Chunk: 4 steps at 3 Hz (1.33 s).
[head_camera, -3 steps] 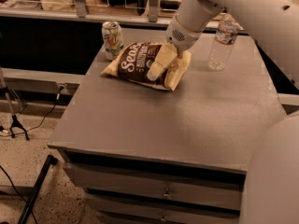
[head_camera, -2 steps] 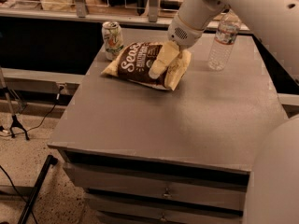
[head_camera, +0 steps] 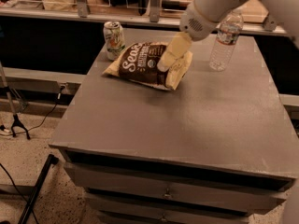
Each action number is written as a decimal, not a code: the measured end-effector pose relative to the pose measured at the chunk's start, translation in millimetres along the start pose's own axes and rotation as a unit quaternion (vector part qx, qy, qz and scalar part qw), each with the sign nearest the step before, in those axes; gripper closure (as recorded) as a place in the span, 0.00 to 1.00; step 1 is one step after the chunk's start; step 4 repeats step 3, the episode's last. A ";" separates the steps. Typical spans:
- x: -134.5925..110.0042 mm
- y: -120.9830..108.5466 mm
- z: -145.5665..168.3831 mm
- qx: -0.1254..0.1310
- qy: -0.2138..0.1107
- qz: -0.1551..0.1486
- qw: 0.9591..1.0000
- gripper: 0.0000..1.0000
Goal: Move brown chip bag near 7up can
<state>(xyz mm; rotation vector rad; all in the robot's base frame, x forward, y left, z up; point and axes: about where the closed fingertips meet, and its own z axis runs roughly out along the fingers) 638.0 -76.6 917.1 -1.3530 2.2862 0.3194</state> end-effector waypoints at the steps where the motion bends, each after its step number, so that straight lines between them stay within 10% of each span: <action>1: 22.7 -3.4 -26.7 0.007 -0.048 0.006 0.999 0.00; 2: 76.1 -16.8 -52.2 0.008 -0.089 0.001 0.996 0.00; 4: 76.1 -16.8 -52.1 0.007 -0.089 0.001 0.996 0.00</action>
Offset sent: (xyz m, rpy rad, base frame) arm -0.0344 -0.1015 0.0105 0.1950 -0.1137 -0.0032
